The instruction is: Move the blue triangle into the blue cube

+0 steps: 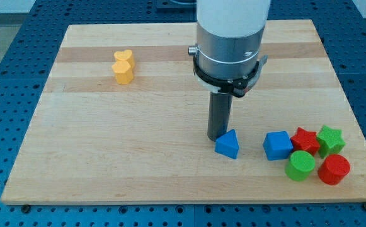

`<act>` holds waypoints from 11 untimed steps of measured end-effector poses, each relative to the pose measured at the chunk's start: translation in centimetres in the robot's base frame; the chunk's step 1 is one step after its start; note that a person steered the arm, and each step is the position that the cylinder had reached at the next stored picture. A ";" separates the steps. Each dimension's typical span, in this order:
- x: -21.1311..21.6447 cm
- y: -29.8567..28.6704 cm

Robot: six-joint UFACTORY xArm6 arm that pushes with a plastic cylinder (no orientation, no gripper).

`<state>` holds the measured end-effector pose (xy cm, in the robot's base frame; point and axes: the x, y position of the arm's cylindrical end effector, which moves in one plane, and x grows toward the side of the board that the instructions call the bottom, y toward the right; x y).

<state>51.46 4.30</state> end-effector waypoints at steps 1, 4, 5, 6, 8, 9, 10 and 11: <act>0.0 0.0; 2.4 -4.8; 2.2 -3.4; 1.9 -1.0; 1.9 0.1; 1.9 0.4; 1.9 0.7; 1.9 1.5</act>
<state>53.41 5.75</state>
